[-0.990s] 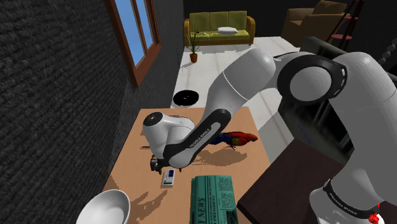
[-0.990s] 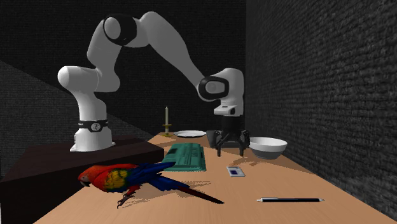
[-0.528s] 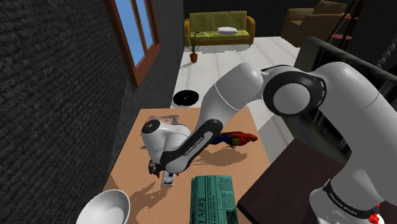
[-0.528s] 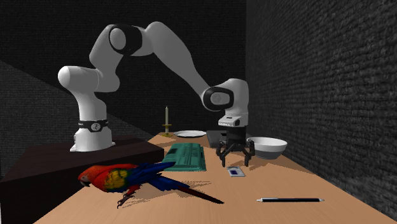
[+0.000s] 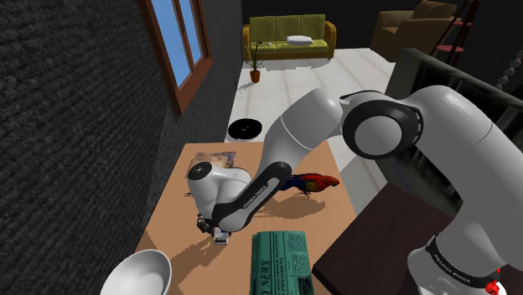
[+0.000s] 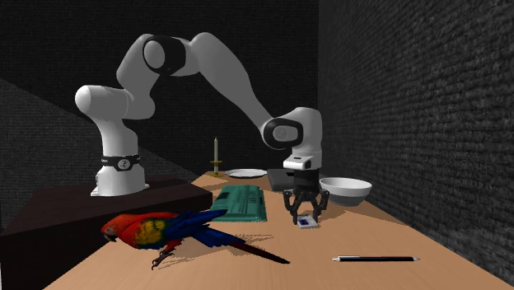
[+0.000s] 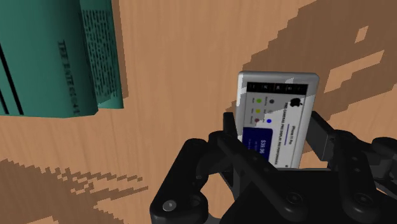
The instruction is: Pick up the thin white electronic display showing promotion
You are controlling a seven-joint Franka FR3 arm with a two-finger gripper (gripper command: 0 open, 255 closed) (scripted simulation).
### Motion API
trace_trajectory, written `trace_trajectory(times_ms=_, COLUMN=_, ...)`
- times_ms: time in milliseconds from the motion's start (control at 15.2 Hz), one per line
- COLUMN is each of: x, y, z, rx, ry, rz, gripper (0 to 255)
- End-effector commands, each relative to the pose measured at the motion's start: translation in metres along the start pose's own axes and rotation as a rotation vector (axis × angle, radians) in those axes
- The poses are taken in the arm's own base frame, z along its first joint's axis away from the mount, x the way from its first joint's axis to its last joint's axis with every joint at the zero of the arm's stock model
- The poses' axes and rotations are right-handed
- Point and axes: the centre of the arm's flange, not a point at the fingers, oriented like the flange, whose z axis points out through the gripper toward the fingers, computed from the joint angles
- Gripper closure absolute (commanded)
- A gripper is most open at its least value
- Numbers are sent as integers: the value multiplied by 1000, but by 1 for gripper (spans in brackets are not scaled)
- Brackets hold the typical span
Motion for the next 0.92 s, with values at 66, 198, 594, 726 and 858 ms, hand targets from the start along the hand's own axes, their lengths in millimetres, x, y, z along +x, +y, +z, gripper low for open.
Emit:
trace_trajectory(times_ms=66, x=0, y=2, z=2, rx=-7, ry=-1, rz=1, gripper=255)
trace_trajectory(times_ms=198, x=0, y=1, z=2, rx=-7, ry=-1, rz=1, gripper=255)
trace_trajectory(times_ms=594, x=0, y=2, z=-18, rx=-7, ry=-2, rz=0, gripper=255)
trace_trajectory(times_ms=726, x=0, y=2, z=-28, rx=-7, ry=-2, rz=0, gripper=255)
trace_trajectory(times_ms=858, x=0, y=2, z=-39, rx=-7, ry=-2, rz=0, gripper=255)
